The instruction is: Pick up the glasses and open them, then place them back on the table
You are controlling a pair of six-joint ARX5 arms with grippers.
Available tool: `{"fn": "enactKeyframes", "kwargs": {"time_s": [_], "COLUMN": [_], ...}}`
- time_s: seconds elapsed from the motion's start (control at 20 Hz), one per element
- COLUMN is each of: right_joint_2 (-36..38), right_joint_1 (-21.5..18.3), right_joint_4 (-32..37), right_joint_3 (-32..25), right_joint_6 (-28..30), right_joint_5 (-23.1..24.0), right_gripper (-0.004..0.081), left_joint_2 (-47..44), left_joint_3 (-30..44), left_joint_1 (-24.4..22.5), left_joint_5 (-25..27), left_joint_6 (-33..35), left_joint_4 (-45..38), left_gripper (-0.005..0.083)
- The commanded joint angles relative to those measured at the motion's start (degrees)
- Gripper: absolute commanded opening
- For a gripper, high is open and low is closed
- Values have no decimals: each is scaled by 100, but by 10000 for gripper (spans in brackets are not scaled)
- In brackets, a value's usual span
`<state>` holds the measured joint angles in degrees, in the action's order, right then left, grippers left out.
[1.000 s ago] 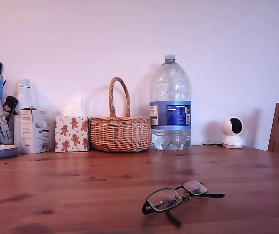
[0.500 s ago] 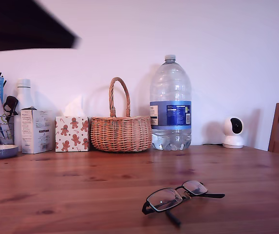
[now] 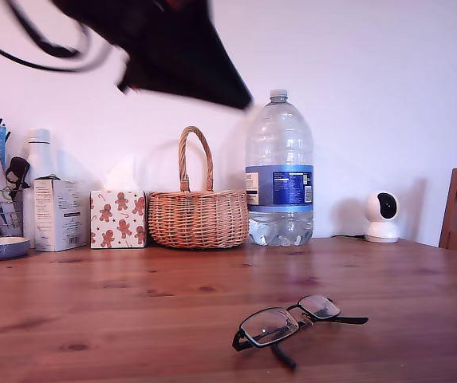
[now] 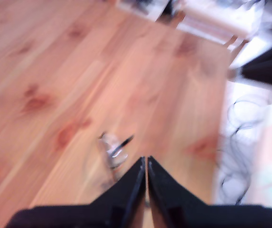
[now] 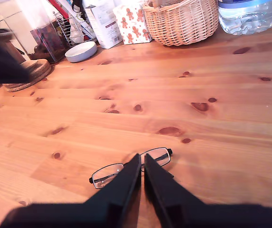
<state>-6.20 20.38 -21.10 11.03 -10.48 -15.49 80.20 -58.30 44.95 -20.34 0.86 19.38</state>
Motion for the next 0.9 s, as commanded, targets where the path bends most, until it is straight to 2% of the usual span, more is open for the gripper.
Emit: {"fn": "enactKeyframes", "kwargs": {"time_s": [0.0,0.35,0.6,0.85], "right_joint_2": [-37,-37,-37,-37], "right_joint_1": [28,28,28,28], "right_joint_4": [46,28,26,24], "right_joint_3": [-85,-85,-85,-85], "right_joint_6": [-4,-4,-4,-4], "right_joint_5": [94,221,260,299], "right_gripper": [-13,-13,-13,-13], "left_joint_2": [431,1849,2918,3539], "left_joint_3": [-299,-1668,-2538,-3053], "left_joint_1": [90,404,579,599], "left_joint_5": [160,584,793,861], "left_joint_6": [72,262,417,437], "left_joint_4": [278,1561,2258,2575], "left_gripper": [83,244,244,244]}}
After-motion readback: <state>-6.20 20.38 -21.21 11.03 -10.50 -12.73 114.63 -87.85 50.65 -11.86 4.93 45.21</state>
